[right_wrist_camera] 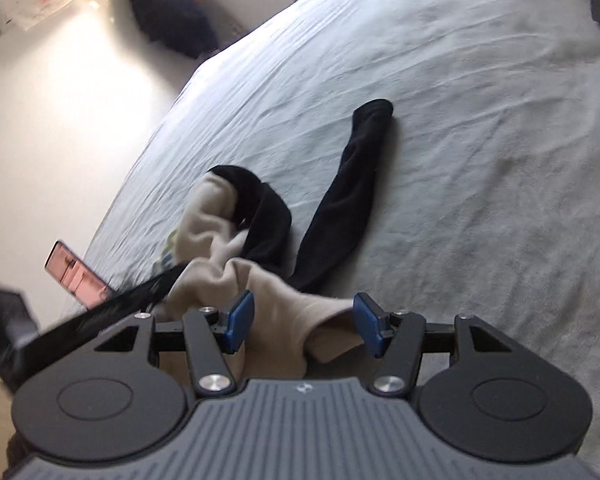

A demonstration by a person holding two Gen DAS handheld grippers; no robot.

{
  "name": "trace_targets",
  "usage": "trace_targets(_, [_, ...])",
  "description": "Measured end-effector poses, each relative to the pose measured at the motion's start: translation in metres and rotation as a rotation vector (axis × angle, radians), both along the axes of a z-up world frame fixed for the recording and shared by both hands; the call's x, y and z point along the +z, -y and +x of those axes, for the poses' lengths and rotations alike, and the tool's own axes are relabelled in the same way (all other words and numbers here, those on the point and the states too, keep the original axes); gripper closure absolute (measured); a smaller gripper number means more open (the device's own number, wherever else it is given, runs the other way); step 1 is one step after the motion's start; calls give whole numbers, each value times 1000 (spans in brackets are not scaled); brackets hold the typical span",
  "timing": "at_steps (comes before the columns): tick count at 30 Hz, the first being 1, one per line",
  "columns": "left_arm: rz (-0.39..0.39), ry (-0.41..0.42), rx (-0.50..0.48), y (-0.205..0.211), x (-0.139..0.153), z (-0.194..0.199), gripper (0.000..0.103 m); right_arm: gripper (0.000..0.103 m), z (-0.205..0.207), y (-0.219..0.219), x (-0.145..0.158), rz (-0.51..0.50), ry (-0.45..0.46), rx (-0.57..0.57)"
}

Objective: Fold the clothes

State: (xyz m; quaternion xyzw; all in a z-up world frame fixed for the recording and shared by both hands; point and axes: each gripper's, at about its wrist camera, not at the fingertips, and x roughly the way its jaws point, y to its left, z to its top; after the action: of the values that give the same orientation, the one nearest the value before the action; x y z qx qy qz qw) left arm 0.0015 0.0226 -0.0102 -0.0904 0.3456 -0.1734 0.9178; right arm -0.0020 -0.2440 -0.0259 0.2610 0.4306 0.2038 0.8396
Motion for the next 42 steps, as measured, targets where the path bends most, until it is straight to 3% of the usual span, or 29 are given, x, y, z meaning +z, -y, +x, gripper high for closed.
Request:
trace_targets(8, [30,-33,-172,-2,-8,-30,98,44,13,5,3,-22,28,-40])
trace_targets(12, [10,-44,-188,-13,-8,-32,96,43,23,-3,0,-40,34,-72])
trace_targets(15, [-38,-57,-168,-28,-1,-28,71,43,36,-17,2,-86,31,-72])
trace_targets(16, [-51,-57,-153,-33,2,-28,60,43,40,-21,2,-102,31,-72])
trace_targets(18, [-63,-56,-115,-45,9,-28,55,43,50,-31,4,-102,37,-70])
trace_targets(22, [-70,-55,6,-71,16,-27,28,36,71,-48,6,-59,24,-66])
trace_targets(27, [11,-138,247,-103,4,-5,27,36,95,-66,16,-5,-2,-78])
trace_targets(31, [-33,-214,376,-128,-11,8,27,32,111,-88,30,-68,44,-50])
trace_targets(35, [-81,-252,436,-147,-19,17,27,32,125,-107,27,-147,56,-12])
trace_targets(42, [-145,-306,437,-152,-28,22,27,32,143,-121,8,-283,56,26])
